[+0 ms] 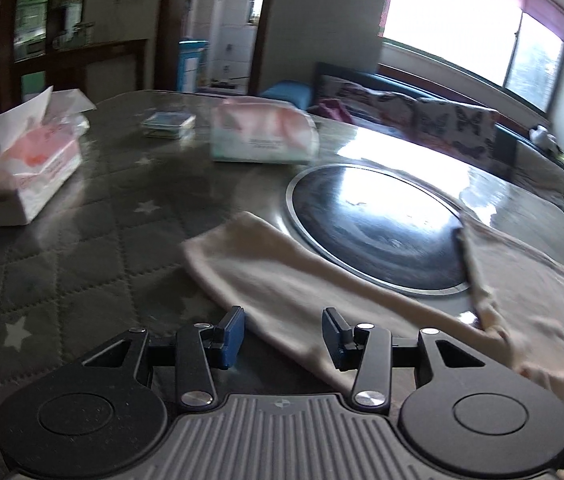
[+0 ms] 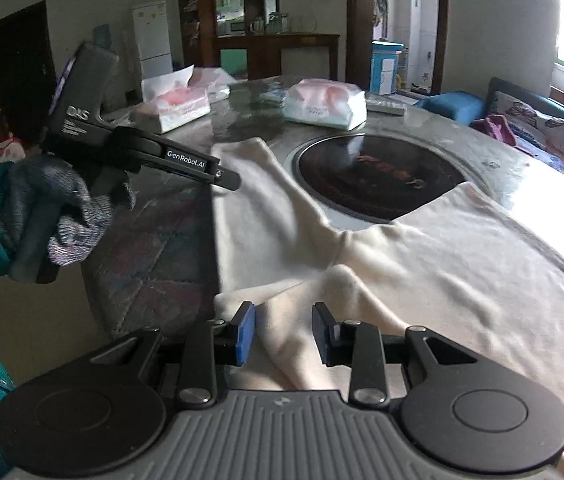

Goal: Fold clothes

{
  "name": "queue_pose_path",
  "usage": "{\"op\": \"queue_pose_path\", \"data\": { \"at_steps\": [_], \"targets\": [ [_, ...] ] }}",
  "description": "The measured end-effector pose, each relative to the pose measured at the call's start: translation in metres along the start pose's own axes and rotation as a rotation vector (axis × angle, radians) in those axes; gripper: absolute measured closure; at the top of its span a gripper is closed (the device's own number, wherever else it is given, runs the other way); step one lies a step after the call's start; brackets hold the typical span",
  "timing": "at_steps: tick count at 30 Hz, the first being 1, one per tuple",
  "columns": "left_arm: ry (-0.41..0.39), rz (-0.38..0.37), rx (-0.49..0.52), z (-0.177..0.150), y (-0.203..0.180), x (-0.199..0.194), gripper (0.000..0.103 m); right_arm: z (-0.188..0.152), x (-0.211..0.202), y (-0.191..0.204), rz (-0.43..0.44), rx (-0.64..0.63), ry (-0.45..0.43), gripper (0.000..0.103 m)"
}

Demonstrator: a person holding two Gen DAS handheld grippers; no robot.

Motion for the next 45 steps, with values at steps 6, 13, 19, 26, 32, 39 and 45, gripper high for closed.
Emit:
{"op": "queue_pose_path", "data": {
  "at_steps": [6,13,19,26,32,39,45],
  "targets": [
    [-0.005,0.074,-0.058,0.016,0.01,0.019,0.057,-0.003,-0.018,-0.009,-0.043,0.028,-0.017,0.071],
    [-0.004,0.127,-0.119,0.021,0.016,0.023,0.057,-0.012,-0.033,-0.019,-0.082,0.067,-0.029,0.071],
    [-0.015,0.16,-0.136,0.023,0.016,0.027,0.07,-0.016,-0.043,-0.023,-0.108,0.09,-0.05,0.071],
    [-0.045,0.112,-0.175,0.031,0.02,0.015,0.098,-0.021,-0.062,-0.031,-0.137,0.138,-0.101,0.071],
    [-0.132,-0.119,-0.132,0.049,-0.017,-0.049,0.098,-0.028,-0.083,-0.045,-0.172,0.208,-0.156,0.071],
    [-0.193,-0.382,0.014,0.043,-0.09,-0.125,0.098,-0.049,-0.118,-0.061,-0.238,0.291,-0.233,0.071],
    [-0.163,-0.591,0.177,0.006,-0.16,-0.163,0.098,-0.077,-0.144,-0.075,-0.279,0.392,-0.277,0.071]
  ]
}}
Point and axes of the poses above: each gripper's, at about its wrist camera, not at the fingertips, and x roughly the way its jaws point, y to its left, z to its top, the point moved 4 cm from there along x, roughly the way its jaws point, and after that the axes turned 15 degrees about z, right-handed, at the moved point
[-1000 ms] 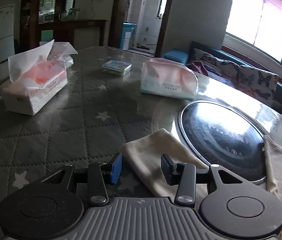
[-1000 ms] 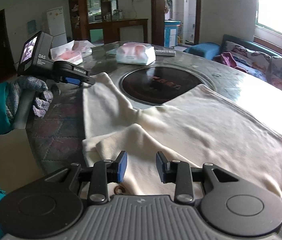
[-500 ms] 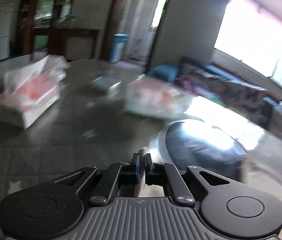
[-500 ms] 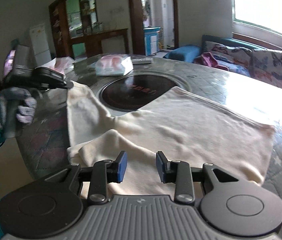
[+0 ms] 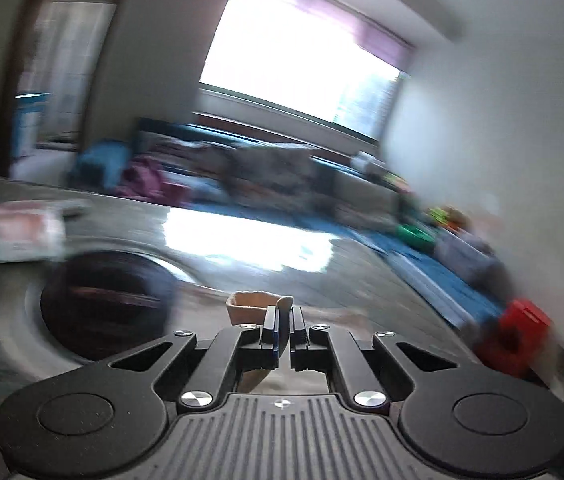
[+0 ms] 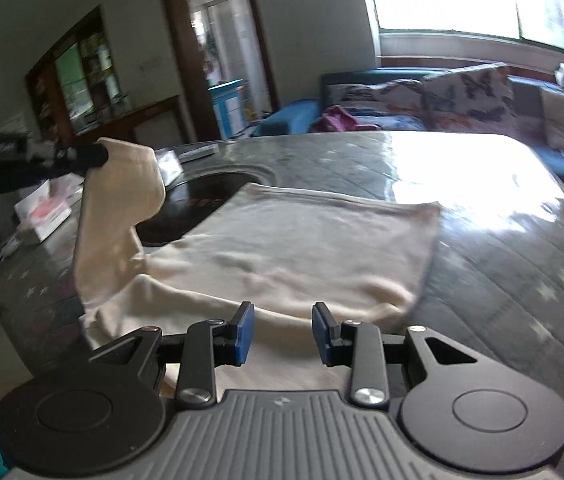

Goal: Fold clothes

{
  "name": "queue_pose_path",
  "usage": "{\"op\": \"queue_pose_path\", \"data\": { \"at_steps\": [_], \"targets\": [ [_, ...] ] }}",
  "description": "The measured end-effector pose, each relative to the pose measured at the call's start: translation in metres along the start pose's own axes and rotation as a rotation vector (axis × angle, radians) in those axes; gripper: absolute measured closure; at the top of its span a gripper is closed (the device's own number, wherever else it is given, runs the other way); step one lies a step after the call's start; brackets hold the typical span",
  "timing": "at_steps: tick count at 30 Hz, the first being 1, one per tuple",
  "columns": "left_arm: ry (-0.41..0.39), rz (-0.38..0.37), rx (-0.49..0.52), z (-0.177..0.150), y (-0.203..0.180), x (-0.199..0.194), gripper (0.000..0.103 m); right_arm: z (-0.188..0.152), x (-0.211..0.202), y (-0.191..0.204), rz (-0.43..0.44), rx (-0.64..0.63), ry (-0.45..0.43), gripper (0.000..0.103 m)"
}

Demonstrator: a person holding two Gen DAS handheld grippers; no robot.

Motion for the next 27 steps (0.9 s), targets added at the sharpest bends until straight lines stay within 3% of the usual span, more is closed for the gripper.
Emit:
{"op": "queue_pose_path", "data": {
  "at_steps": [8,13,15,19,24,27],
  "targets": [
    [0.134,-0.188,0.171,-0.044,-0.069,0.031,0.097,-0.014,-0.021,-0.02,-0.023,0.091,-0.024,0.071],
    [0.222,-0.217,0.22,-0.066,-0.076,0.042,0.092,-0.016,-0.023,-0.025,-0.023,0.116,-0.029,0.071],
    [0.222,-0.218,0.226,-0.067,-0.074,0.04,0.09,-0.016,-0.022,-0.025,-0.015,0.127,-0.031,0.071],
    [0.182,-0.172,0.209,-0.057,-0.04,0.031,0.075,-0.014,-0.014,-0.019,0.013,0.119,-0.014,0.071],
    [0.149,-0.056,0.185,-0.049,0.012,0.027,0.069,-0.017,-0.001,-0.009,0.05,0.127,0.019,0.071],
    [0.174,0.025,0.154,-0.052,0.042,0.032,0.069,-0.02,0.009,-0.005,0.038,0.111,0.045,0.071]
  ]
}}
Point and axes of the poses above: each gripper's, at about its wrist camera, not at the fingertips, and x roughly the way its jaws point, y to its left, z to its top, the point moved 4 cm from there along x, roughly the way its jaws point, and after that the axes turned 15 degrees about z, right-handed, at the moved point
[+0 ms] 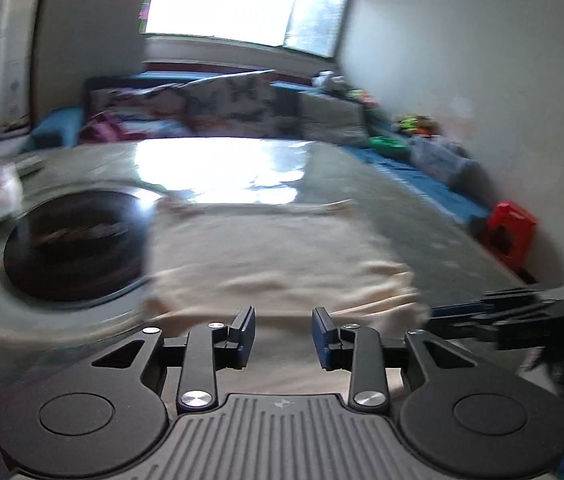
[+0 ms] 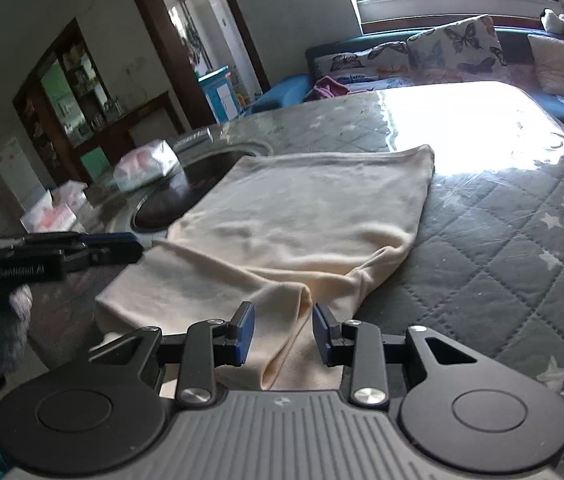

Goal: Fold clothes

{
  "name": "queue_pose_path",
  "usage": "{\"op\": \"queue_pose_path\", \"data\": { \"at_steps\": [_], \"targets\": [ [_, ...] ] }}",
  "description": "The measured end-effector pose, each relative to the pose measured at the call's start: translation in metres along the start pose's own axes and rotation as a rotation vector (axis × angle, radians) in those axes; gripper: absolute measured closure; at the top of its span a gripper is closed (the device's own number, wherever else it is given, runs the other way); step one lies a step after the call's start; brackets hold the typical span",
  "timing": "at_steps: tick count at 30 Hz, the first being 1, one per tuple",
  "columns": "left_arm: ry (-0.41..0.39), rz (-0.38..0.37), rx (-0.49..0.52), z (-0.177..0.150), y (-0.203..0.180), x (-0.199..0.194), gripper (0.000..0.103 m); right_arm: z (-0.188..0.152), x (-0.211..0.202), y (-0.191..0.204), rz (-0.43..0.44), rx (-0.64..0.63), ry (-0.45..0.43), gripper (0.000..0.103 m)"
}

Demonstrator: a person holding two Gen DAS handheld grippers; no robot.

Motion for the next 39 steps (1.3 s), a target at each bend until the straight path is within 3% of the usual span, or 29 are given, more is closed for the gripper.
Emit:
{"op": "queue_pose_path", "data": {
  "at_steps": [8,10,13,17,22,27,33,39],
  "targets": [
    [0.045,0.075,-0.03,-0.024,0.032,0.005,0.069,0.005,0.02,-0.004,-0.033,-0.023,0.026,0.074],
    [0.057,0.082,-0.041,-0.027,0.034,0.009,0.069,0.006,0.024,-0.001,-0.047,-0.049,0.037,0.091],
    [0.06,0.08,-0.05,-0.031,0.038,0.009,0.069,0.011,0.022,0.007,-0.061,-0.093,0.024,0.095],
    [0.067,0.073,-0.06,-0.033,0.04,0.01,0.069,0.022,0.016,0.018,-0.079,-0.143,-0.01,0.096],
    [0.063,0.085,-0.058,-0.031,0.042,0.01,0.067,0.015,0.024,0.002,-0.127,-0.097,0.033,0.093],
    [0.015,0.078,-0.034,-0.014,0.036,0.003,0.07,0.013,0.009,0.001,-0.139,-0.106,0.004,0.088],
    [-0.001,0.018,-0.009,0.0,0.011,0.019,0.07,0.012,0.012,0.021,-0.067,-0.176,0.008,0.086],
    [0.028,0.043,-0.022,0.005,0.016,0.046,0.07,0.001,0.025,0.018,-0.056,-0.181,0.076,0.084]
  ]
}}
Point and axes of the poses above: each gripper's, at about its wrist camera, not at the fingertips, and x roughly the way its jaws point, y to its left, z to its top, the point moved 4 cm from there along x, roughly the way its jaws point, and after that the axes turned 15 degrees about z, right-handed, at the moved point
